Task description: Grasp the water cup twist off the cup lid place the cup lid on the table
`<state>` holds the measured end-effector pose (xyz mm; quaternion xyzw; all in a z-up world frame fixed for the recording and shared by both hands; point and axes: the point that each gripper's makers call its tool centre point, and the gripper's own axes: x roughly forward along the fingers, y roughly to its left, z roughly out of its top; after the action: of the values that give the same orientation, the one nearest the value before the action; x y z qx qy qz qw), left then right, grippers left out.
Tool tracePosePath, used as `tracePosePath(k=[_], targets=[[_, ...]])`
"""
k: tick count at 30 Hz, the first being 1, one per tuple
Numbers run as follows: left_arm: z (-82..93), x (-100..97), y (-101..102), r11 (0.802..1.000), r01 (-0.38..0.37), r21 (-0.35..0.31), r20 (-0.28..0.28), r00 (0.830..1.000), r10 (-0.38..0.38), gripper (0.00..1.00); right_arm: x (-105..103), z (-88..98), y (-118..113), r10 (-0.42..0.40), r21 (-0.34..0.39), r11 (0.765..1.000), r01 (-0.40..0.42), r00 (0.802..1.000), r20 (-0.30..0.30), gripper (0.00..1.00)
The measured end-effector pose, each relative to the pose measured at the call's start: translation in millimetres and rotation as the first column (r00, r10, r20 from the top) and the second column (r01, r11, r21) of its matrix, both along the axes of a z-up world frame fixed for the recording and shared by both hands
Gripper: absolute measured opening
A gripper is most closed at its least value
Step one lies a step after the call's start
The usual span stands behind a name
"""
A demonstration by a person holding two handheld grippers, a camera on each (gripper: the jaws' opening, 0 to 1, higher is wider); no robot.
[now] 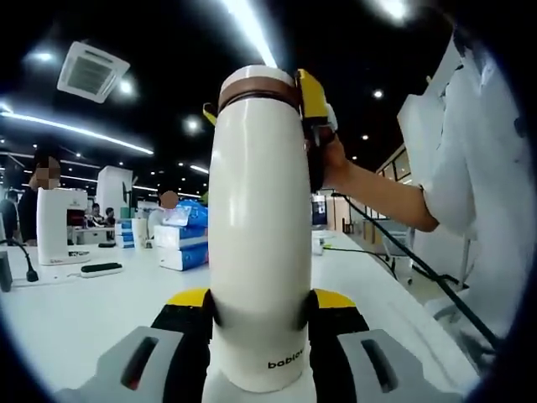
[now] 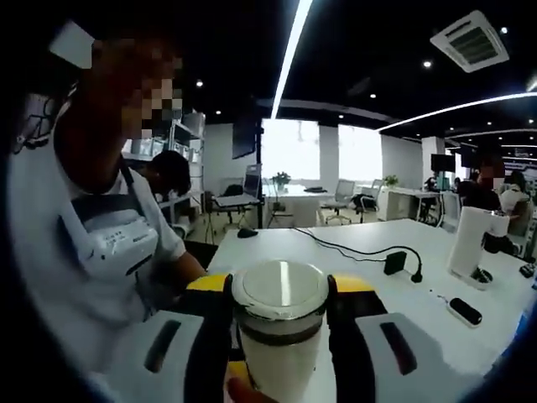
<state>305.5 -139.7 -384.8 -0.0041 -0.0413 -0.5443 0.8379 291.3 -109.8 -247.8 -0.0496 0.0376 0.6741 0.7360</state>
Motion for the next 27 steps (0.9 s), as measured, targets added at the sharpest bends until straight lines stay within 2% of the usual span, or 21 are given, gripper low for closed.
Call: tracePosePath(k=[5,9,11,14,15,18,21,22,26,27], targets=[[0.0,-0.1,0,1.000,-0.001,0.001,0.001,1.000,0.001,0.46,0,-2.4,1,-0.042,-0.006,0.999,0.042,0.999,-0.019,0.48],[0.0,-0.3,-1,1.000,-0.003,0.001,0.003,1.000,0.003,0.46,5,-8.7,-2,-0.106,-0.036,0.994,0.105,0.994,-0.034,0.57],[-0.1,-0.3,-1,1.000,-0.003,0.002,0.004,1.000,0.003,0.46,8,-4.2,-5,-0.157,-0.026,0.987,0.156,0.987,-0.044,0.64],[-0.1,-0.3,-1,1.000,-0.004,0.002,0.006,1.000,0.004,0.46,11,11.3,-15,-0.268,0.002,0.963,0.268,0.963,-0.039,0.69],[-0.2,-0.5,-1,1.000,-0.004,0.003,0.006,1.000,0.004,0.46,10,15.1,-18,-0.300,0.004,0.954,0.301,0.953,-0.041,0.72],[-0.2,-0.6,-1,1.000,-0.005,0.003,0.008,1.000,0.005,0.46,7,22.4,-29,-0.421,0.007,0.906,0.423,0.904,-0.071,0.74],[-0.4,-0.8,0,1.000,-0.006,0.005,0.010,1.000,0.006,0.46,-1,24.1,-37,-0.507,0.012,0.861,0.508,0.861,-0.055,0.78],[-0.4,-0.8,0,1.000,-0.006,0.006,0.011,1.000,0.006,0.46,-9,23.1,-36,-0.511,0.011,0.859,0.512,0.858,-0.049,0.78],[-0.6,-0.7,0,1.000,-0.006,0.007,0.011,1.000,0.006,0.46,-31,26.8,-42,-0.634,0.054,0.772,0.634,0.773,-0.003,0.83],[-0.6,-0.7,0,1.000,-0.006,0.007,0.011,1.000,0.006,0.46,-35,27.3,-44,-0.664,0.058,0.748,0.662,0.747,0.030,0.83]])
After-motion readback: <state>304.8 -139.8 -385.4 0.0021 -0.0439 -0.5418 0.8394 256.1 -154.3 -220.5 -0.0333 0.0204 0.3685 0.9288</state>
